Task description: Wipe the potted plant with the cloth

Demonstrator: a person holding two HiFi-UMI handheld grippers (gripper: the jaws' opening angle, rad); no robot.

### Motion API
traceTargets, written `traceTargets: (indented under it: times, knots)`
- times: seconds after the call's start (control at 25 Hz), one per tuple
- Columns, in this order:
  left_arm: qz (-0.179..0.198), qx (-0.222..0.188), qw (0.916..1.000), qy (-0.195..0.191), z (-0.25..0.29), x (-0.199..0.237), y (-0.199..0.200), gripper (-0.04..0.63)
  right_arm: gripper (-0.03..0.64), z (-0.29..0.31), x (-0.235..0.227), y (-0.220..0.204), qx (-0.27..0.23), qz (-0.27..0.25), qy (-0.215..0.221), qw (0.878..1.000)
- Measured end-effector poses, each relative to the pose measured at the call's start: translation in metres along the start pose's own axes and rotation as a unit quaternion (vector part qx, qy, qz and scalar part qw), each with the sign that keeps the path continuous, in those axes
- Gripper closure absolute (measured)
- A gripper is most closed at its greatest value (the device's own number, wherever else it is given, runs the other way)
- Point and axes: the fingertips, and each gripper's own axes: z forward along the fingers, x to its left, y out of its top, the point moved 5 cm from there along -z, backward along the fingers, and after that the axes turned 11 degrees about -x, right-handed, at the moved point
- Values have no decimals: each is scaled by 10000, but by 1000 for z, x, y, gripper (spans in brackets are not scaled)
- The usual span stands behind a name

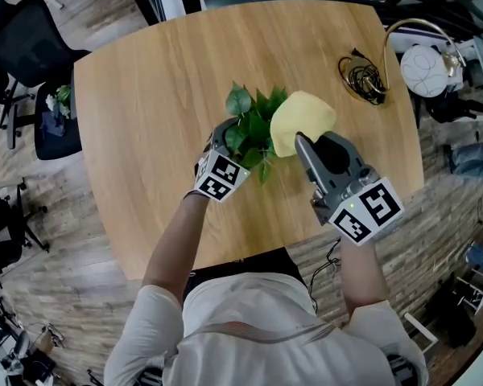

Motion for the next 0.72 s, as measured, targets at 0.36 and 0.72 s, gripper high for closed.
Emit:
traceTargets:
  times: [0.36,0.72]
  knots:
    - [-74,28,10000,0,0,-2,-1,167,520,84,-12,-45,1490,-557,693,9848]
    - [-81,-28,10000,-41,-2,-1,-2,167,520,92,-55,-27,1104,-519,-131,9924]
